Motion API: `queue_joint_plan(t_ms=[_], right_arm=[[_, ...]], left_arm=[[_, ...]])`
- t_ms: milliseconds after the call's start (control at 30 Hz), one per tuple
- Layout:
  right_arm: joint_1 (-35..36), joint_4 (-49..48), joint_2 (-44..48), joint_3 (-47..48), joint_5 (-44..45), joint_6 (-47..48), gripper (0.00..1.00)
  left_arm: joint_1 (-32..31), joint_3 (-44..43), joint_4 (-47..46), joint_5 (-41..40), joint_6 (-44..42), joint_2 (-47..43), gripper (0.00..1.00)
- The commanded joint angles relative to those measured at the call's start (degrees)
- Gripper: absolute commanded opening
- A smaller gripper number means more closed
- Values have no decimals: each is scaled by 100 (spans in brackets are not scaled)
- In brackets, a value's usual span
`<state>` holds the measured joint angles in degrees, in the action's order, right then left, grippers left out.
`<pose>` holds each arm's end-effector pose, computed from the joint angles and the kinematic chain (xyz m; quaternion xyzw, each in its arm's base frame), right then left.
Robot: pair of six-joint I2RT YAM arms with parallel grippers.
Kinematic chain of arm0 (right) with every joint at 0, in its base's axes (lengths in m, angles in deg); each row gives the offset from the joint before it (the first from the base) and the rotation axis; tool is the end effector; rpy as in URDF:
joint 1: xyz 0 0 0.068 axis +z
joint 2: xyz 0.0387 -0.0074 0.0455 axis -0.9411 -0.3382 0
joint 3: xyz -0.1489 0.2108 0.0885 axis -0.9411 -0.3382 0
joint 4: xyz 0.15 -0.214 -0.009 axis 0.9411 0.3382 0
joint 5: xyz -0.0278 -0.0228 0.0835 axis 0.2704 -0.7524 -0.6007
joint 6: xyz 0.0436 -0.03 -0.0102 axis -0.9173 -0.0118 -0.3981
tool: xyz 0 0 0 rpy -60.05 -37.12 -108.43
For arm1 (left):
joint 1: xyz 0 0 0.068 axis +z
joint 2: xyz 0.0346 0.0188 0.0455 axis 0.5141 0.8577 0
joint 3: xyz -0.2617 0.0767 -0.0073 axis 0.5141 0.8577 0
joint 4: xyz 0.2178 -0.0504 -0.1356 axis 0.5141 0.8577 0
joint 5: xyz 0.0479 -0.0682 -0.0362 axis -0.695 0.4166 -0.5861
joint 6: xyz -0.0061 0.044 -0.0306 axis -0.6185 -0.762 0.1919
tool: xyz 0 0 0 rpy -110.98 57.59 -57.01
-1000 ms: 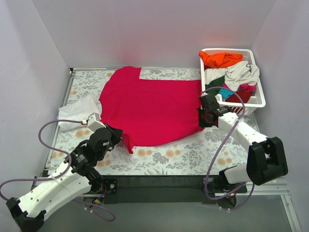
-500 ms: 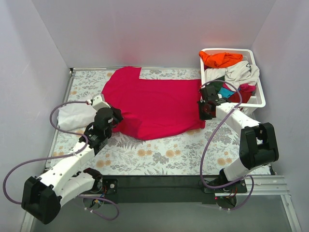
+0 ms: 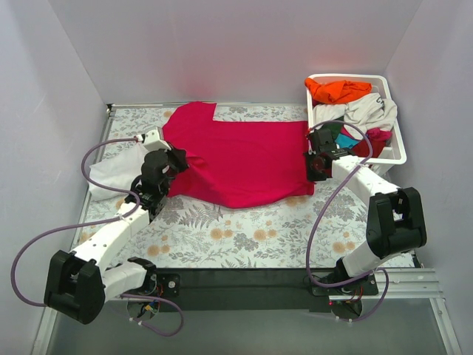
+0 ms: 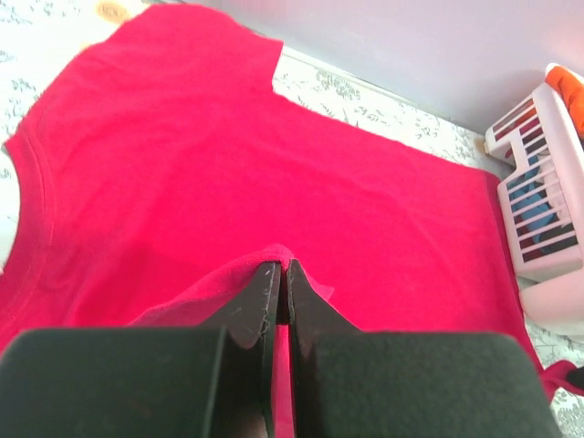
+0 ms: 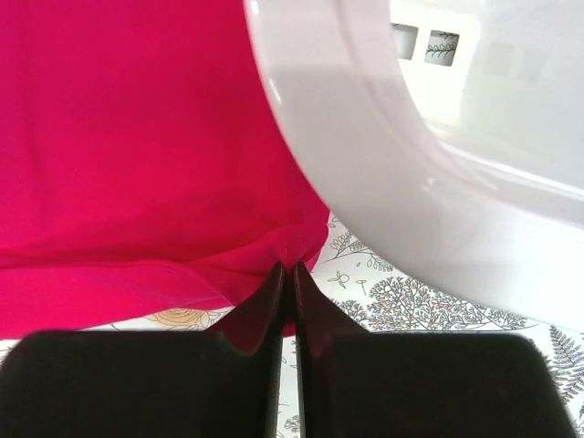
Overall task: Fold and stack the t-shirts
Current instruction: Fold the tshirt
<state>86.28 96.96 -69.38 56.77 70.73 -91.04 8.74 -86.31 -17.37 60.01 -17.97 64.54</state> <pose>0.3089 0.0821 0.2228 -0.0320 0.9533 -0.0241 0.2994 0.2374 -0.0861 0.2736 -0.3730 0.6963 -0.3388 0.5110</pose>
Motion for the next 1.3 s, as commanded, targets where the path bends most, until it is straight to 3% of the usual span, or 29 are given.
queue_joint_plan(t_ms=[0, 600, 1267], right_arm=[[-76, -162, 187, 185, 136, 12, 1], [-243, -487, 477, -114, 312, -182, 1], [-305, -988, -156, 159, 347, -436, 1]], left_arm=[[145, -233, -445, 267, -361, 50, 0], [628, -180, -1342, 777, -652, -21, 0], [1376, -566, -2378, 1190, -634, 1455, 0]])
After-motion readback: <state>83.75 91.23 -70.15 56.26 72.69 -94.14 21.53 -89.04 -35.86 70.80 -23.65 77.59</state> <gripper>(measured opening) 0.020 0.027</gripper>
